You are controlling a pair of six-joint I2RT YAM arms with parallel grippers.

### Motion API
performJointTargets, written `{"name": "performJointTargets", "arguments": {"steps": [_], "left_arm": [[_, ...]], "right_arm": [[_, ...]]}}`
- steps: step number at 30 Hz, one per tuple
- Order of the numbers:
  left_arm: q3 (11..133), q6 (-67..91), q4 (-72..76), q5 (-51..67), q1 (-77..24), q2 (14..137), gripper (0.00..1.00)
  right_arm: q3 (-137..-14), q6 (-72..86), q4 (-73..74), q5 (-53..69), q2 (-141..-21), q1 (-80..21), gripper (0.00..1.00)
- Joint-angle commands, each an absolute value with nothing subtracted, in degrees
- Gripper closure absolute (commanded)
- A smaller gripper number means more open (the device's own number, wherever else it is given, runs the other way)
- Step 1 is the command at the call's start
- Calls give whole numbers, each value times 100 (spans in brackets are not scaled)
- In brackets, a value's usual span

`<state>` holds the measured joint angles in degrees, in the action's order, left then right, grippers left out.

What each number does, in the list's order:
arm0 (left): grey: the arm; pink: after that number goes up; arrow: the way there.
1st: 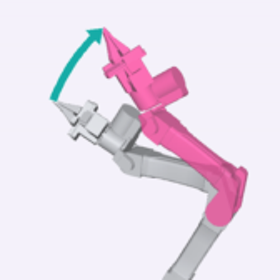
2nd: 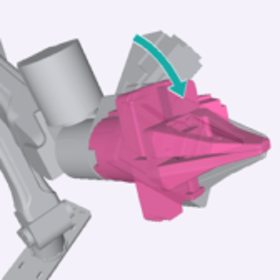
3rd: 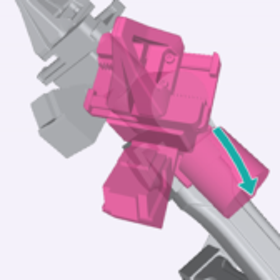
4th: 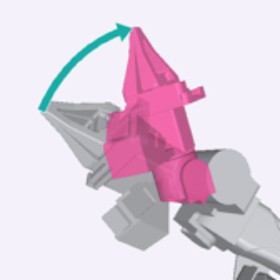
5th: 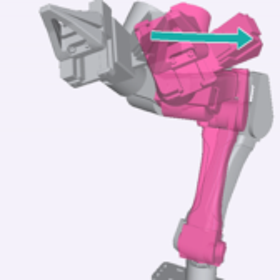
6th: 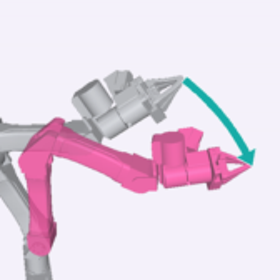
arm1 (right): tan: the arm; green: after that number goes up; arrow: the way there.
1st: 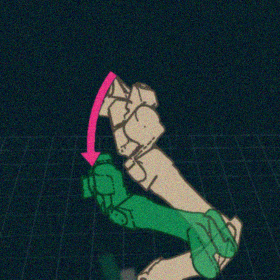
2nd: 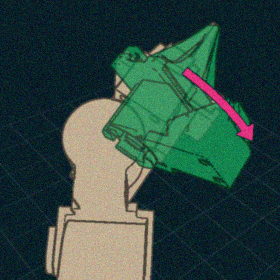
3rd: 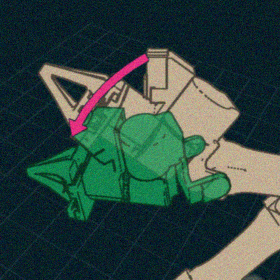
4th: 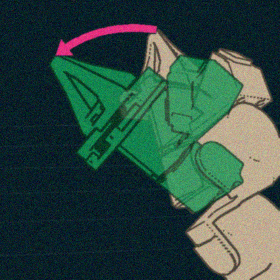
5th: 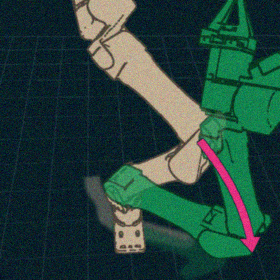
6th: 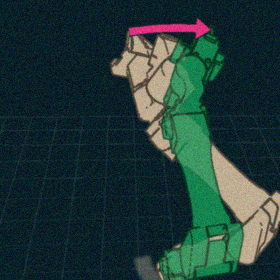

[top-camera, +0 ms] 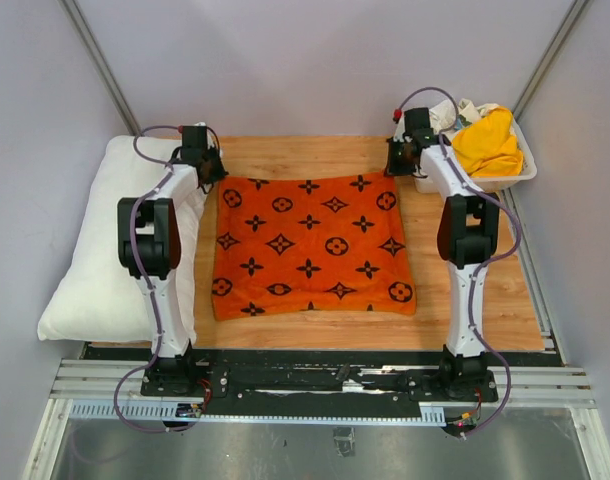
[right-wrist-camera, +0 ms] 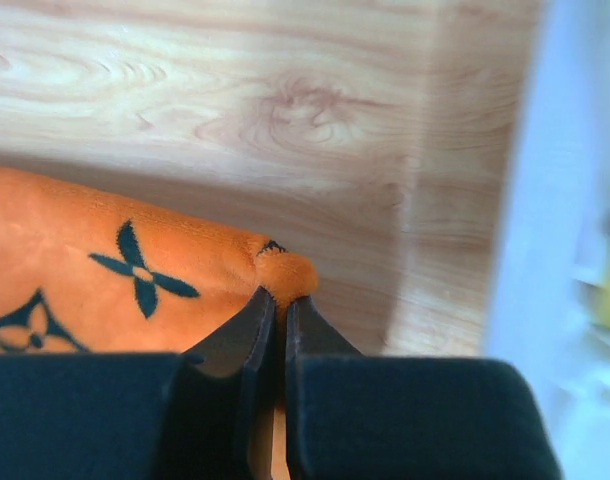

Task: Remove the pillowcase from the pillow
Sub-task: Fold the pillowcase at the center of the board.

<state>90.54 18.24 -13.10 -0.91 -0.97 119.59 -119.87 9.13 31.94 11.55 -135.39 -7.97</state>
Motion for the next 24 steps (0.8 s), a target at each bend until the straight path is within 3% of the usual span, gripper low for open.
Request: {"name": "performJointTargets", "arguments": {"steps": [1, 6, 9, 24], "left_arm": [[9837, 1685, -1384, 119, -64, 12218, 100], [10895, 1539, -1656, 249, -35, 12635, 100], [11037, 1438, -1696, 301, -35, 12655, 100], [6806, 1883, 277, 133, -380, 9652, 100]], "right_arm": [[-12100, 1052, 2823, 1313, -12766, -510, 99], [-13341, 1040, 3338, 1430, -13181, -341, 99], [-13491, 955, 3436, 1491, -13189, -300, 99], [-9063, 1256, 1867, 887, -10326, -168, 99]]}}
